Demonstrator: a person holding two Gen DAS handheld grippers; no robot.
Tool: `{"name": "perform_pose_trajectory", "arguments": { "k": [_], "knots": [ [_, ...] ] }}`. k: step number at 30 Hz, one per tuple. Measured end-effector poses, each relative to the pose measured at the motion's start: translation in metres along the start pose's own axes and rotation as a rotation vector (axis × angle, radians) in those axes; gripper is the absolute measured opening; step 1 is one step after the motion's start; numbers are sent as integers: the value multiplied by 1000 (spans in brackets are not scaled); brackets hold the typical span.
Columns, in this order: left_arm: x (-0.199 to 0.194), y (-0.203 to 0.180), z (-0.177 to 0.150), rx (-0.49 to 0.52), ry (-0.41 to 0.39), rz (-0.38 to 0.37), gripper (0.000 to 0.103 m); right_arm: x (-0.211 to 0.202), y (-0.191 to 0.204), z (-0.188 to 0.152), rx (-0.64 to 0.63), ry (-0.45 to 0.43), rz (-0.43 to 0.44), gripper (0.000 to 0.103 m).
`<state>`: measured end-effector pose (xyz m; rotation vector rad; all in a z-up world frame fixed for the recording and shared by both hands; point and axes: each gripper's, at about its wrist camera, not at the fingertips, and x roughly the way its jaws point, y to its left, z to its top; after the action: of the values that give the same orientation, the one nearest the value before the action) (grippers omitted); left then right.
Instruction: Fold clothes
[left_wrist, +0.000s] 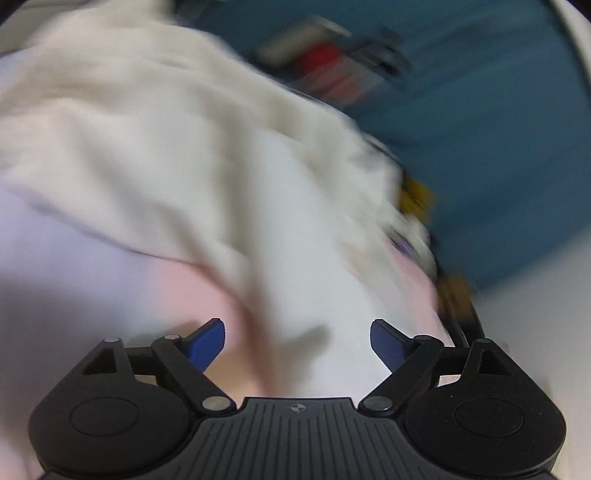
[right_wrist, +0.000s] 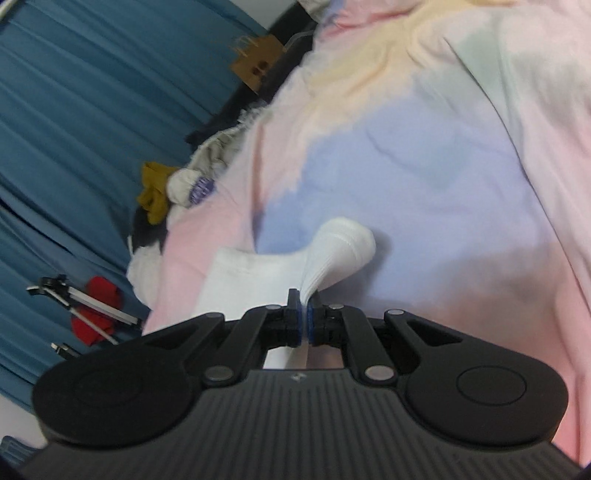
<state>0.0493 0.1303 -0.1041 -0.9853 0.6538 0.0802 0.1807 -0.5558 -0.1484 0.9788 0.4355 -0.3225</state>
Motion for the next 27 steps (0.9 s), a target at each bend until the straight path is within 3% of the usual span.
{"name": "perform_pose_trajectory", "arguments": {
  "k": [3,6,7,9,10,11,13,19,27],
  "knots": [
    [2,36,17,-202,-63,58,88,9,14,7,-65,-41,9,6],
    [8,65,29,-403,-120,-1,82,11,15,14,-60,-79,48,6],
    [8,71,33,-455,-172,-13,76,12,15,17,-55,-90,62,6],
    [10,80,41,-524,-193,-6,58,14,12,22,-51,-108,69,6],
    [11,85,45,-558,-199,-1,28,15,9,24,-50,-118,66,6],
    [10,87,49,-564,-205,16,15,16,6,26,-39,-125,61,6],
    [3,87,57,-560,-219,42,12,19,-2,28,-14,-131,51,6],
    [-61,47,84,-342,-331,110,9,23,-15,29,13,-121,3,5],
    [-133,62,95,-172,-213,215,9,-28,1,32,-52,-228,20,5]
  ]
}}
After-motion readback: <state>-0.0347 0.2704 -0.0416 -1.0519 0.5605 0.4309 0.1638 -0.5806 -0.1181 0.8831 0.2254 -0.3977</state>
